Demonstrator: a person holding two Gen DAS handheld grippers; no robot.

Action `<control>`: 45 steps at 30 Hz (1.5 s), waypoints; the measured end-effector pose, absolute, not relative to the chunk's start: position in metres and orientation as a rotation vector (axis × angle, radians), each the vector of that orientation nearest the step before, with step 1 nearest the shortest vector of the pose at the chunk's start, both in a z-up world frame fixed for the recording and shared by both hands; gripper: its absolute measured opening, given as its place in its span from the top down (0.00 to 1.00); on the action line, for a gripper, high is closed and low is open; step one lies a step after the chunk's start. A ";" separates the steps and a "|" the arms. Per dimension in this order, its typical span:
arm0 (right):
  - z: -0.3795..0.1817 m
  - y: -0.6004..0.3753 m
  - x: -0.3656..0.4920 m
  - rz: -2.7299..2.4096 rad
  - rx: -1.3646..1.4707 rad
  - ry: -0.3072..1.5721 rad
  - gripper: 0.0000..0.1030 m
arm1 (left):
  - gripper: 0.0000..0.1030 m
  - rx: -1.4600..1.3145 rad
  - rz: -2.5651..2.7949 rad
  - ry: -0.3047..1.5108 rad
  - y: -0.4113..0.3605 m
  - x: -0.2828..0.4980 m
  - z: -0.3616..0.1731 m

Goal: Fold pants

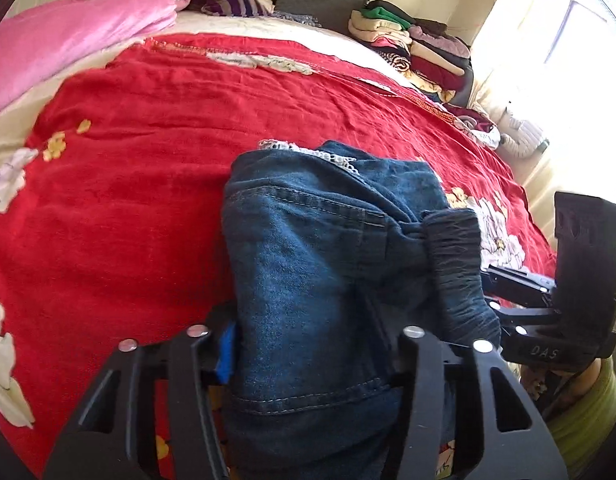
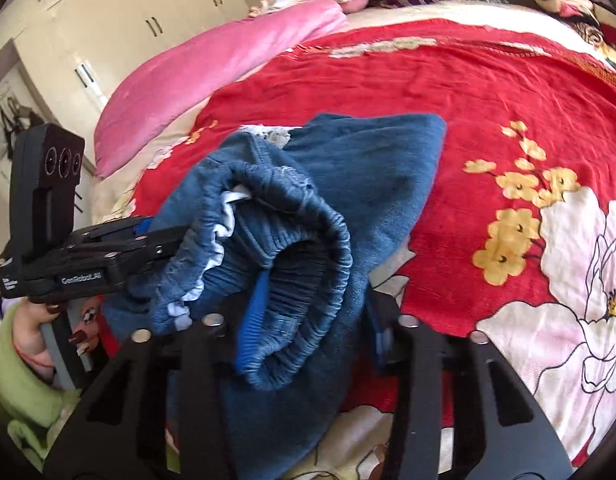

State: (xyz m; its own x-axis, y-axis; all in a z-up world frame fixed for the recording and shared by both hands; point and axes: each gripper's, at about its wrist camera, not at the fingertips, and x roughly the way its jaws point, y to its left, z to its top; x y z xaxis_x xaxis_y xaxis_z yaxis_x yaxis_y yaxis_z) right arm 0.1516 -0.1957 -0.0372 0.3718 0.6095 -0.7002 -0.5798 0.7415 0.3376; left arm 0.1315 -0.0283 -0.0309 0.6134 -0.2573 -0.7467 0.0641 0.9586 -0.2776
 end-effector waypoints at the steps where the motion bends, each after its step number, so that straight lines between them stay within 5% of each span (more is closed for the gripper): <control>1: -0.035 -0.195 0.150 0.762 0.023 0.899 0.72 | 0.62 -0.205 -0.184 0.885 -0.032 0.130 -0.027; 6: -0.020 -0.193 0.139 0.763 -0.004 0.831 0.81 | 0.67 -0.159 -0.178 0.862 -0.039 0.125 -0.013; 21: 0.026 -0.181 0.169 0.774 -0.056 0.696 0.81 | 0.69 -0.180 -0.158 0.758 -0.024 0.147 0.028; 34: 0.010 -0.168 0.210 0.727 -0.065 0.737 0.81 | 0.67 -0.183 -0.108 0.778 -0.013 0.183 0.010; 40: -0.023 -0.171 0.223 0.606 -0.078 0.844 0.61 | 0.46 -0.189 -0.048 0.862 -0.004 0.191 -0.018; 45: -0.021 -0.175 0.222 0.563 -0.086 0.838 0.49 | 0.43 -0.201 -0.048 0.854 -0.002 0.188 -0.017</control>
State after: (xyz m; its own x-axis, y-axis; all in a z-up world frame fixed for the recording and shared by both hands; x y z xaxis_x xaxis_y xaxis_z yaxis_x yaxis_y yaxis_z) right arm 0.2224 -0.1751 -0.0210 0.5322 0.4389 -0.7240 -0.5046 0.8511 0.1450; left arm 0.1882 -0.0016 -0.0168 0.6571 -0.1221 -0.7439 -0.0385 0.9801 -0.1949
